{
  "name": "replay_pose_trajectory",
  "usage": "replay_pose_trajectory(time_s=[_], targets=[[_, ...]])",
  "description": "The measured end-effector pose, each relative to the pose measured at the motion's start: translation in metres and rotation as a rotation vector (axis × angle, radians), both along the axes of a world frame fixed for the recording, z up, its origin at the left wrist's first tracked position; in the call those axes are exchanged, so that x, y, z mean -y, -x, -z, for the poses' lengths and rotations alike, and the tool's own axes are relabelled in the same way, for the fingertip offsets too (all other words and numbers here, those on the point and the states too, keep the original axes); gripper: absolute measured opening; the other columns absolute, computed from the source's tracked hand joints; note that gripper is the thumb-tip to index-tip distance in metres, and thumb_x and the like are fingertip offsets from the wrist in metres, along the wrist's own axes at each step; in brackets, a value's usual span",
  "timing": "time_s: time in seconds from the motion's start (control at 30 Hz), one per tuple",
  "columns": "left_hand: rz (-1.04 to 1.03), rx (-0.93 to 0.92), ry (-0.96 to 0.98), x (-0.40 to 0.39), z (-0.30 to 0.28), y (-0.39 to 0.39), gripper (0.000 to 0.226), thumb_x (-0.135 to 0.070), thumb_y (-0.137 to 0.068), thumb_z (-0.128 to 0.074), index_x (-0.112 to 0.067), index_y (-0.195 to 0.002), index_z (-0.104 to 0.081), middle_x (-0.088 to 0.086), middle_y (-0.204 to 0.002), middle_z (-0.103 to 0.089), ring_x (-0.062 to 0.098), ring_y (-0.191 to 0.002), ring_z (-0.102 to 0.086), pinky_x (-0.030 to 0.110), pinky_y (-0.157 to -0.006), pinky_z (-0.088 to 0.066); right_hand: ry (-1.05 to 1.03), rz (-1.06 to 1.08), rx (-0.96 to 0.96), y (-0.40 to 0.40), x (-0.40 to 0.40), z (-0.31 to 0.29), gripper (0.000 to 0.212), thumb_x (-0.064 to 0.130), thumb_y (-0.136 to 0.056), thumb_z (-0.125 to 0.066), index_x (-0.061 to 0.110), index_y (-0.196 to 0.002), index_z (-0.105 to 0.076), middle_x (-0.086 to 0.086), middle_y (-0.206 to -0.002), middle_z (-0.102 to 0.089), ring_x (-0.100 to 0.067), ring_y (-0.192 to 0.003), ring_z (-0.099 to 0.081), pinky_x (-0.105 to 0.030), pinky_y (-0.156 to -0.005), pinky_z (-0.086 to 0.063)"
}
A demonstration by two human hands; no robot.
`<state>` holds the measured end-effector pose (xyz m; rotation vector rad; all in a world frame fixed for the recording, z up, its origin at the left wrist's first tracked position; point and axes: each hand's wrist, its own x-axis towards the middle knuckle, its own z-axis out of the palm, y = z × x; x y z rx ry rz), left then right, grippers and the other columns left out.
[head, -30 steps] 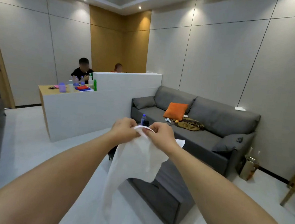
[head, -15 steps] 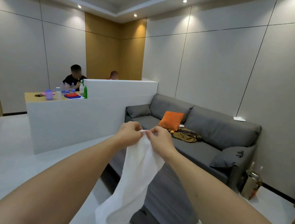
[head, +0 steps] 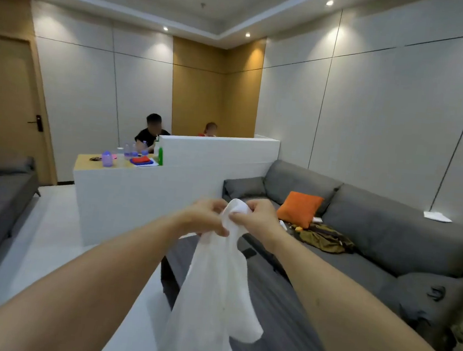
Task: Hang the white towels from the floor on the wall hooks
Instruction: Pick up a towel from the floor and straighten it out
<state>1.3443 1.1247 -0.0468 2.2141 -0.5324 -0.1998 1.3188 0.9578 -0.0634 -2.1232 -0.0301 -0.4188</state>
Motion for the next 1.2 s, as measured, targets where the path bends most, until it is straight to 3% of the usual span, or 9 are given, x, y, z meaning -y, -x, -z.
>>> replay_pose_trajectory(time_s=[0.2,0.27,0.33,0.43,0.6,0.73,0.9,1.03,1.2], targets=[[-0.226,0.145,0.054,0.078,0.017,-0.002,0.019,-0.031,-0.080,-0.071,-0.019,-0.094,-0.074,0.005,-0.095,-0.073,0.020,-0.093,-0.067,0.041,-0.087,-0.055,-0.242,-0.186,0.050,-0.012,0.067,-0.004,0.038,0.024,-0.061,-0.089,0.001,-0.081,-0.065,0.000,-0.064,-0.059,-0.006,-0.054,-0.054,-0.019,-0.046,-0.042],[-0.279,0.120,0.197,0.104,0.014,0.000,0.016,-0.024,-0.081,-0.067,-0.020,-0.094,-0.074,0.004,-0.096,-0.073,0.022,-0.094,-0.068,0.042,-0.085,-0.056,-0.326,-0.337,-0.050,-0.013,0.105,-0.001,0.038,0.020,-0.066,-0.088,0.005,-0.095,-0.068,-0.003,-0.081,-0.070,-0.012,-0.070,-0.065,-0.024,-0.056,-0.050],[-0.321,0.109,0.309,0.129,0.008,0.004,0.020,-0.023,-0.083,-0.064,-0.024,-0.102,-0.072,0.001,-0.099,-0.072,0.021,-0.093,-0.067,0.042,-0.082,-0.057,-0.287,-0.463,-0.169,-0.015,0.137,0.004,0.035,0.014,-0.074,-0.082,0.011,-0.107,-0.070,-0.009,-0.101,-0.074,-0.023,-0.093,-0.070,-0.036,-0.080,-0.057],[-0.338,0.127,0.391,0.164,-0.001,0.009,0.024,-0.021,-0.087,-0.061,-0.025,-0.110,-0.066,0.002,-0.103,-0.068,0.021,-0.095,-0.065,0.039,-0.076,-0.056,-0.177,-0.450,-0.178,-0.019,0.175,0.008,0.023,0.012,-0.083,-0.074,0.006,-0.105,-0.072,-0.013,-0.104,-0.073,-0.027,-0.100,-0.069,-0.044,-0.093,-0.054],[-0.373,0.159,0.305,0.200,-0.002,0.021,0.027,-0.016,-0.081,-0.068,-0.022,-0.107,-0.066,0.004,-0.101,-0.068,0.020,-0.093,-0.064,0.032,-0.067,-0.052,-0.097,-0.451,-0.120,-0.019,0.201,0.006,0.012,0.014,-0.088,-0.064,0.009,-0.080,-0.071,-0.008,-0.080,-0.069,-0.023,-0.079,-0.067,-0.040,-0.075,-0.055],[-0.446,0.150,0.294,0.211,-0.001,0.029,0.029,-0.024,-0.080,-0.073,-0.021,-0.109,-0.068,0.003,-0.099,-0.069,0.019,-0.091,-0.065,0.028,-0.061,-0.052,0.139,-0.334,0.014,-0.025,0.217,0.008,0.045,0.014,-0.084,-0.063,0.024,-0.044,-0.047,0.009,-0.048,-0.044,-0.011,-0.051,-0.044,-0.028,-0.055,-0.037],[-0.519,0.194,0.319,0.213,-0.003,0.025,0.018,-0.026,-0.088,-0.065,-0.024,-0.105,-0.070,-0.004,-0.095,-0.069,0.014,-0.089,-0.064,0.025,-0.062,-0.049,0.567,-0.245,0.036,-0.036,0.240,0.014,0.031,0.005,-0.074,-0.052,0.016,-0.049,-0.037,-0.003,-0.053,-0.041,-0.026,-0.059,-0.046,-0.027,-0.047,-0.029],[-0.619,0.212,0.322,0.204,0.000,0.009,0.017,-0.032,-0.093,-0.059,-0.028,-0.107,-0.068,0.000,-0.104,-0.068,0.021,-0.099,-0.062,0.040,-0.089,-0.053,0.587,-0.124,-0.059,-0.059,0.264,0.031,0.024,0.006,-0.079,-0.051,0.013,-0.057,-0.042,-0.007,-0.065,-0.048,-0.031,-0.068,-0.053,-0.029,-0.055,-0.037],[-0.738,0.242,0.272,0.181,0.013,-0.024,0.023,-0.033,-0.093,-0.057,-0.027,-0.113,-0.067,0.002,-0.107,-0.066,0.024,-0.101,-0.060,0.046,-0.093,-0.051,0.541,-0.092,-0.012,-0.102,0.272,0.043,0.018,0.020,-0.092,-0.050,0.015,-0.078,-0.060,-0.009,-0.082,-0.061,-0.030,-0.077,-0.057,-0.032,-0.059,-0.040]])
